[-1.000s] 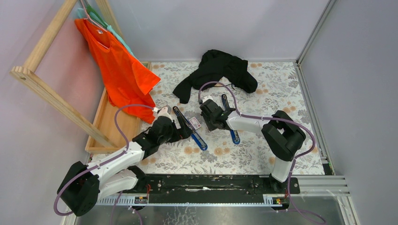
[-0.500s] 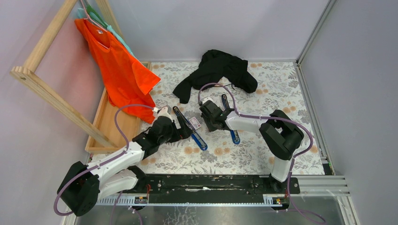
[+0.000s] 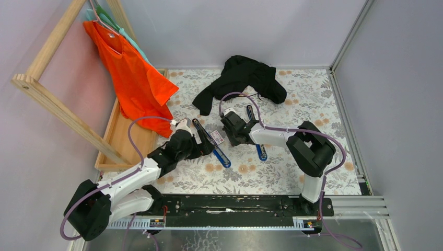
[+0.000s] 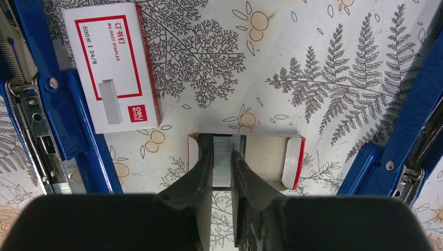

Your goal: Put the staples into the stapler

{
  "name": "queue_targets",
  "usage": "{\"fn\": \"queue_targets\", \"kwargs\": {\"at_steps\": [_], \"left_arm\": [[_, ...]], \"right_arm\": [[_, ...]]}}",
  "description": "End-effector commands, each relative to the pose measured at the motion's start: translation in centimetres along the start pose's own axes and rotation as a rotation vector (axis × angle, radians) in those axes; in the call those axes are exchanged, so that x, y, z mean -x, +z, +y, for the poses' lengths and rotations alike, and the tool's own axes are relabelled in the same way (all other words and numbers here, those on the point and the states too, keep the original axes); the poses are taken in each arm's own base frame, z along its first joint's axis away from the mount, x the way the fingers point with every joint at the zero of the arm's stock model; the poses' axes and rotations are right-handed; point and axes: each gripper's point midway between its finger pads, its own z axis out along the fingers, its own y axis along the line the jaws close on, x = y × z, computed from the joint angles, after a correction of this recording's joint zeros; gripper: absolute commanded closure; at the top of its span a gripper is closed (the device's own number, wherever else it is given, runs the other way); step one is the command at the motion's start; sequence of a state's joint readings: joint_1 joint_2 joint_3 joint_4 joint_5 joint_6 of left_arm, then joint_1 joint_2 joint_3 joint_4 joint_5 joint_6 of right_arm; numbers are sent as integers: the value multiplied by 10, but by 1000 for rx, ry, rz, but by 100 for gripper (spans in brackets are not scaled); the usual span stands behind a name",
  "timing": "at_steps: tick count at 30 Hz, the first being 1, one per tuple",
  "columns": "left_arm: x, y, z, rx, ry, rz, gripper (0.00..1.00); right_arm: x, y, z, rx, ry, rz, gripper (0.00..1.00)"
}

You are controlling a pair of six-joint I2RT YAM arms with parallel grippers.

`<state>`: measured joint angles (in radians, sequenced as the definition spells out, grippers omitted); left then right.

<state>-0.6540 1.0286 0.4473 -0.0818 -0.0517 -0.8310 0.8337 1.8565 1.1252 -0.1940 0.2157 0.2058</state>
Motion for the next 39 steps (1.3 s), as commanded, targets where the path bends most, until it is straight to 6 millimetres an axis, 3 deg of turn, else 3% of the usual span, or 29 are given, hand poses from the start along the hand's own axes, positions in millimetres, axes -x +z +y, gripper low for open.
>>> {"fn": "queue_targets", "kwargs": {"at_steps": [1, 12, 21, 39], "left_arm": [[18, 0, -23, -70, 4, -51, 3], [21, -3, -21, -69, 9, -67, 2], [21, -4, -20, -67, 10, -76, 3], [26, -10, -24, -85, 29, -90, 2]], "right_arm": [[7, 1, 1, 5, -4, -2, 83], [28, -25, 2, 33, 23, -78, 84], [33, -39, -2, 29, 37, -115, 84], [10, -87, -75, -108, 149, -193, 85]]}}
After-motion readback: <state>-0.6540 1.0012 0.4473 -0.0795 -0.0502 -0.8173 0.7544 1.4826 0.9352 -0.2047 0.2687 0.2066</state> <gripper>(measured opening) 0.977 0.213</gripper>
